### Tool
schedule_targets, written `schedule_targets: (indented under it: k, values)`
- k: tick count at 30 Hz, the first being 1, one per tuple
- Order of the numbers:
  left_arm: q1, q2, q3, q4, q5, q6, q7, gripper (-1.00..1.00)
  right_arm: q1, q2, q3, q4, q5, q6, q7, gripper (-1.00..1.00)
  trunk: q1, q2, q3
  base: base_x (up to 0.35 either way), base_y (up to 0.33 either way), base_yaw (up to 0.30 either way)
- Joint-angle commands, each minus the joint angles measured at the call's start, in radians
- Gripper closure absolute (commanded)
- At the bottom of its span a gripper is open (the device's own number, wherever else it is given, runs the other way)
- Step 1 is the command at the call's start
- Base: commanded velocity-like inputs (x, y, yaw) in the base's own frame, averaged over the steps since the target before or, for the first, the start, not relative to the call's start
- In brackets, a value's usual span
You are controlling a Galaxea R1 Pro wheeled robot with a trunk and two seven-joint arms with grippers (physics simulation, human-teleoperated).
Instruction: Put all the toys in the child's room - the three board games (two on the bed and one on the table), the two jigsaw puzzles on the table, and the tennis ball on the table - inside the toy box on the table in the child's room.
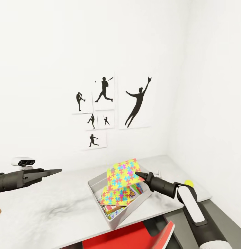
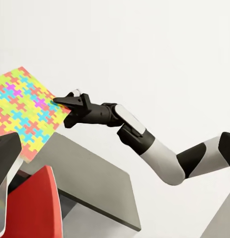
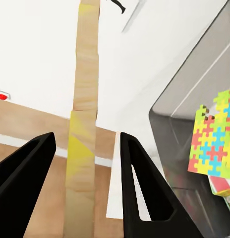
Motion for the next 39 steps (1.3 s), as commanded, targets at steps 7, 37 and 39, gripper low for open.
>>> schedule_targets:
  k: [7, 37, 39]
  values:
    - [0.0, -0.019, -0.001, 0.001, -0.002, 0.011, -0.004, -1.0, -0.154, -0.008, 0.009, 0.234, 0.043, 0.01, -0.003, 1.0, 0.0, -0.001, 0.0, 0.0, 0.0, 0.0]
    - [0.0, -0.032, -0.001, 0.002, -0.003, 0.012, -0.004, -1.0, -0.296, 0.02, 0.046, 0.483, 0.24, 0.013, -0.007, 1.0, 0.0, -0.001, 0.0, 0.0, 0.0, 0.0]
    - [0.0, -0.032, -0.001, 0.002, -0.003, 0.012, -0.004, -1.0, -0.297, 0.024, 0.047, 0.483, 0.248, 0.013, -0.007, 1.0, 0.0, -0.001, 0.0, 0.0, 0.0, 0.0]
